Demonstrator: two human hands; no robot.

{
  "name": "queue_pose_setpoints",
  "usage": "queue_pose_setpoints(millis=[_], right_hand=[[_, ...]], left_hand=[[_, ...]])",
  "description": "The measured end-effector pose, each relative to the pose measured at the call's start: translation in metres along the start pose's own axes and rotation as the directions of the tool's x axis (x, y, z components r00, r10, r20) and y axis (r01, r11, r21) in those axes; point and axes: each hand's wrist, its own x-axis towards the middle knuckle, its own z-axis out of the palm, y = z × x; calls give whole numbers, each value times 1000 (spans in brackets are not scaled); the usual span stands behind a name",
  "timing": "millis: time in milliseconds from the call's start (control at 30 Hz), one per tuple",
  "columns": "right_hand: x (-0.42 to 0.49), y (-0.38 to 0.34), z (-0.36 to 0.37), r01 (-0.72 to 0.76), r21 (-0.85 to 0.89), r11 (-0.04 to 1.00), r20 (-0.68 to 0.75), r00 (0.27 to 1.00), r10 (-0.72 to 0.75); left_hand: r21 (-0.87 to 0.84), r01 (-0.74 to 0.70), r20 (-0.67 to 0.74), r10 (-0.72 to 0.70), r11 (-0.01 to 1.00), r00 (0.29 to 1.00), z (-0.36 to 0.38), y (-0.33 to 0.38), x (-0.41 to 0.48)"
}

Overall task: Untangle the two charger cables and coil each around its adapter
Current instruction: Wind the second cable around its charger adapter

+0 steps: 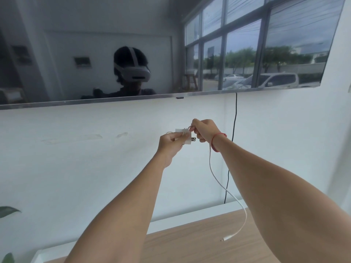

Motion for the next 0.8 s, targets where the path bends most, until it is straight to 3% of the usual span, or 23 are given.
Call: queue_pose_setpoints(millis=[100,267,333,467,633,800], right_hand=[[7,9,1,70,-87,994,-101,992,-78],[10,10,-6,158,-122,980,-144,974,-175],[14,14,-3,134,-71,988,-172,974,-144],[15,25,17,-2,213,977,-161,986,37],[6,34,48,-70,0,998,-32,997,70],[2,34,50,-33,-158,987,89,995,48]], left_hand=[[3,27,18,-27,1000,999,2,4,-2],[-108,101,58,-95,989,994,-5,14,-4],[-165,101,89,-87,981,992,-5,20,-5],[-142,45,120,-28,989,992,8,34,-6],[-127,-48,-42,43,991,998,14,37,-6],[-63,-27,-145,18,998,989,-1,19,-1]])
